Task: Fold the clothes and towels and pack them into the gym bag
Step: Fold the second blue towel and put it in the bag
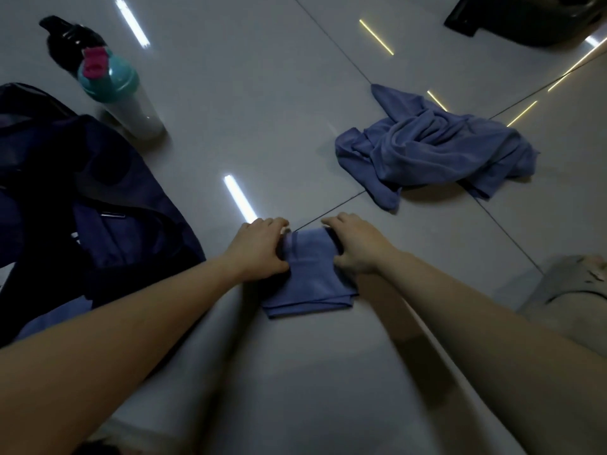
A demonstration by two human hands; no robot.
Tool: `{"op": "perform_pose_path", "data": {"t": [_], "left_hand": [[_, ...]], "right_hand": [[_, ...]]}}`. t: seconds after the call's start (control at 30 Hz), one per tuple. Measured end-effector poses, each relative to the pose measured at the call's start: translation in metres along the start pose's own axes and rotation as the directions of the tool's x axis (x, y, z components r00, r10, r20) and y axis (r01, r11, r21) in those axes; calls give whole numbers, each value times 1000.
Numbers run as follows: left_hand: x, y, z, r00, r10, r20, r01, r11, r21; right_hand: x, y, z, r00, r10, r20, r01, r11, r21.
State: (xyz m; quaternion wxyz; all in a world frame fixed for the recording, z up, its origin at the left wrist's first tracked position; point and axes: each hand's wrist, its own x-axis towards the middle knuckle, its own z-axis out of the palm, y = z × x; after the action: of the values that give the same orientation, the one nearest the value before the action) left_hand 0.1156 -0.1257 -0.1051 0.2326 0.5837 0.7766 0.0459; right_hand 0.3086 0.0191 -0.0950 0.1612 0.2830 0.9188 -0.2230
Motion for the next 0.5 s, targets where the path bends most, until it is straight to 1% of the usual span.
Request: {"op": "perform_pose_path", "data": {"t": [0.03,0.07,0.13,0.2,0.27,0.3,0.33,0.37,0.43,0.47,0.5], "left_hand": [[5,2,-6,994,-85,70,87,996,-36],[9,2,-11,982,-130,137,136,990,-36],[13,-2,-23,969,-125,211,131,991,-13],[12,-8,-40,975,-90,202,113,988,-106],[7,-11,-63,993,-38,112,68,960,-270],[4,-11,-75,999,-23,35,34,945,-327],[2,-10,-86,998,-8,-60,-14,938,-345],[-1,-9,-93,986,16,-165,-65,953,-297],[-9,-4,-93,926,125,-357,-157,986,-63],[-14,-3,-85,886,199,-420,-192,980,59],[-21,-3,-72,858,273,-436,-229,962,151]], "right_hand": [[4,-3,-3,1000,16,26,-16,1000,12],[8,-6,-7,999,23,34,-23,1000,9],[12,-11,-17,1000,15,23,-15,1000,-17],[11,-13,-32,1000,8,3,-8,996,83],[7,-14,-54,997,23,-75,-6,973,230],[3,-14,-64,991,35,-131,2,962,273],[-2,-16,-73,980,44,-195,14,957,288],[-8,-20,-78,965,38,-259,34,963,268],[-22,-25,-74,924,-5,-383,52,992,112],[-30,-25,-64,904,-40,-426,53,998,19],[-37,-23,-48,893,-79,-442,60,997,-57]]}}
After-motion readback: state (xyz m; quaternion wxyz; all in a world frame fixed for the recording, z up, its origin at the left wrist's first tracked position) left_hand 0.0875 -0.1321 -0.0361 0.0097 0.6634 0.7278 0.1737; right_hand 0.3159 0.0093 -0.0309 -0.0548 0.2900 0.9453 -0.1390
